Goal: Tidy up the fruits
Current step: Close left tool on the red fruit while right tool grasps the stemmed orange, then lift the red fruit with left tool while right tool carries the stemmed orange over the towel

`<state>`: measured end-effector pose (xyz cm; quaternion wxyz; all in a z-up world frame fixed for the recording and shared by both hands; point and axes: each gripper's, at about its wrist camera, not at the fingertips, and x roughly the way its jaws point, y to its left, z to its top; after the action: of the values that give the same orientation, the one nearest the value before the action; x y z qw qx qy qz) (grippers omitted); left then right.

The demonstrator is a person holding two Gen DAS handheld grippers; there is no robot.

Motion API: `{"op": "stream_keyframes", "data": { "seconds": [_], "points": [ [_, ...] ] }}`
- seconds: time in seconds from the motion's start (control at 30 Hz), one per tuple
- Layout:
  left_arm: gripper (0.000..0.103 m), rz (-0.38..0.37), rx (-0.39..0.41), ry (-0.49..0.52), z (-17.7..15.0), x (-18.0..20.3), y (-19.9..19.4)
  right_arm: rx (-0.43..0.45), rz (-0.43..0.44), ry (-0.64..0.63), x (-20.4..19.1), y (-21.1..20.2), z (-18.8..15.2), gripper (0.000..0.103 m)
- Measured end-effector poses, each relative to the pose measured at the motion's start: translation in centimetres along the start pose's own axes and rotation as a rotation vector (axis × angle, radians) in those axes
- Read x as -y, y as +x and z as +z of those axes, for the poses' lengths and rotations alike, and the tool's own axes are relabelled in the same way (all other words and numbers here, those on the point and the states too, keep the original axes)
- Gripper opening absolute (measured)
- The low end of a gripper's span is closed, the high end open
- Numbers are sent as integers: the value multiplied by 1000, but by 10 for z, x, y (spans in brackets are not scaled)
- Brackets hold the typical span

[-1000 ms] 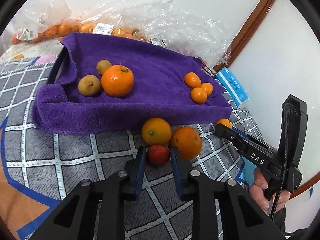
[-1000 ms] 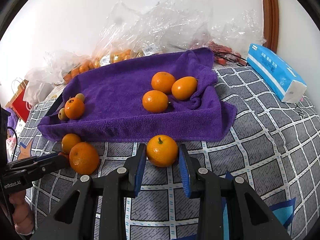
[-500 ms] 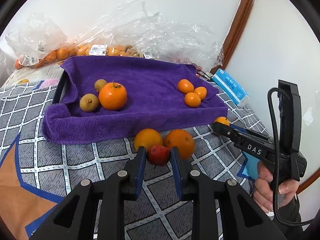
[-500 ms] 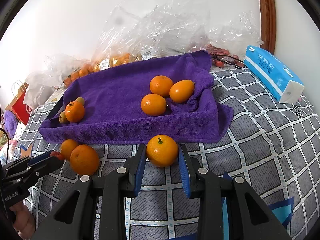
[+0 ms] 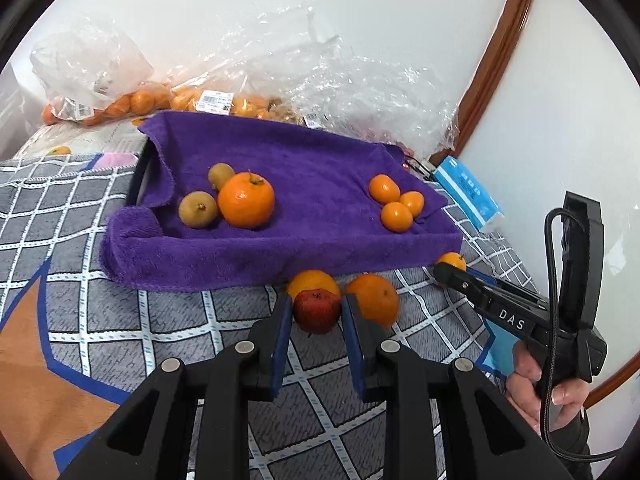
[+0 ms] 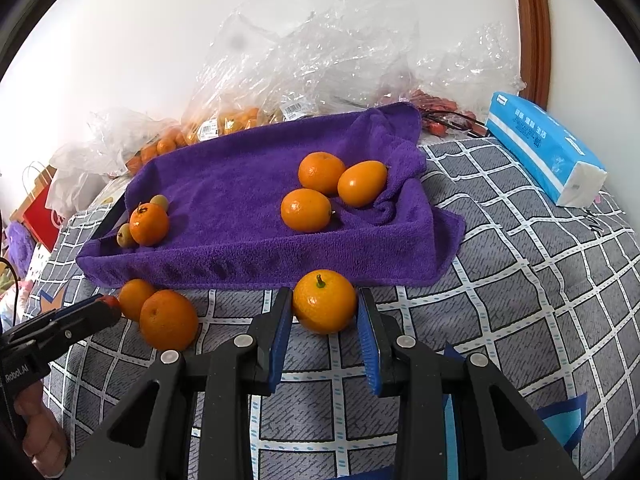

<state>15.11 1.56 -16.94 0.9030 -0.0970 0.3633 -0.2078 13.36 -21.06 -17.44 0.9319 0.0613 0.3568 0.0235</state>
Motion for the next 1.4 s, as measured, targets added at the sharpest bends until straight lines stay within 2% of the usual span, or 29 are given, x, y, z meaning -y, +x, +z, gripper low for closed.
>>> {"op": "stream_keyframes", "data": {
  "seconds": [0.57, 0.87, 1.07, 1.2, 1.4],
  "points": [
    [24, 11, 110, -11, 2, -3, -19, 53, 15, -6, -1, -13, 1, 32],
    [24, 15, 125, -32, 5, -8, -22, 75, 27, -13, -3, -18, 2, 32],
    [24, 50, 117, -16, 6, -5, -30, 93, 24, -1, -1, -22, 5, 32],
    [24, 58, 128, -1, 16, -1, -41, 96, 6, -22, -8, -33, 19, 32],
    [24, 49, 161, -47, 51, -4, -53, 181, 43, -79, -28, -52, 61, 32]
  ]
}}
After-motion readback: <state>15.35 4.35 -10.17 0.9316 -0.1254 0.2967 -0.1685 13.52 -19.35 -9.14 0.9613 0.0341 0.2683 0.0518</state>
